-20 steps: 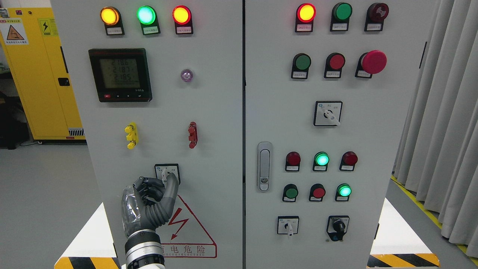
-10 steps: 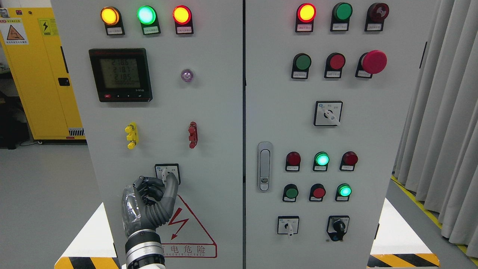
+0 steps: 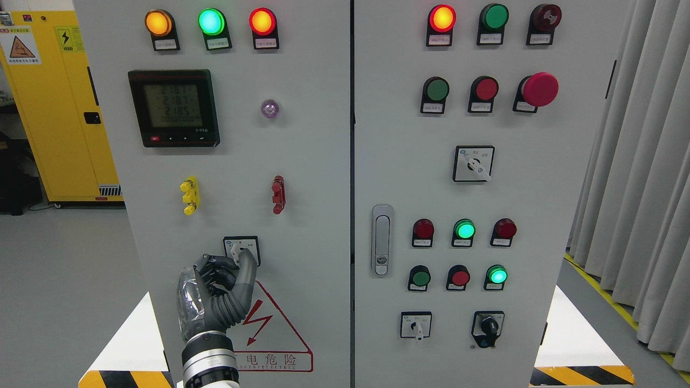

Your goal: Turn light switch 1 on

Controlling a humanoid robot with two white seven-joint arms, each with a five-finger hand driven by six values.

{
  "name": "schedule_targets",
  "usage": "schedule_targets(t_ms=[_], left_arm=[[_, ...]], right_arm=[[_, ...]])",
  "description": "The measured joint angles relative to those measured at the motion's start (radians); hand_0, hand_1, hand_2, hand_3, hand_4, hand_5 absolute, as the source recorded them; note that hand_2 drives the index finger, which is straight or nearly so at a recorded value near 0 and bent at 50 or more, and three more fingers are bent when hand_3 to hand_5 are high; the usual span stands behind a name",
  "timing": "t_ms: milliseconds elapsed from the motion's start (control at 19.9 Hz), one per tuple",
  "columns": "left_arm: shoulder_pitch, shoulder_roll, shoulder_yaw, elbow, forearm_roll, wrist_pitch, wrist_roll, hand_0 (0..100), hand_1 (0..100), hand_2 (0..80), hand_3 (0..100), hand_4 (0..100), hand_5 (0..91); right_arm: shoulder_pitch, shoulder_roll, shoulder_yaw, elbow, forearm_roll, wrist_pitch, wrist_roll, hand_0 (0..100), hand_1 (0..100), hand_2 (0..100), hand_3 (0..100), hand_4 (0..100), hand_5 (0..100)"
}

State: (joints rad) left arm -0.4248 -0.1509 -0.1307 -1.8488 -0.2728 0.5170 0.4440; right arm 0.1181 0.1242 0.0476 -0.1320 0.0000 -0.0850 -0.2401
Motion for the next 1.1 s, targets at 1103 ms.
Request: schedule_targets(t_ms=[1103], left_arm=[[0.001, 0.000, 0.001, 0.000, 0.001, 0.003, 0.008, 47, 53, 65.9, 92, 87, 80.8]], right_arm=[[0.000, 0.000, 0.000, 0.000, 0.000, 0.000, 0.000, 0, 50, 4, 0, 0, 0]])
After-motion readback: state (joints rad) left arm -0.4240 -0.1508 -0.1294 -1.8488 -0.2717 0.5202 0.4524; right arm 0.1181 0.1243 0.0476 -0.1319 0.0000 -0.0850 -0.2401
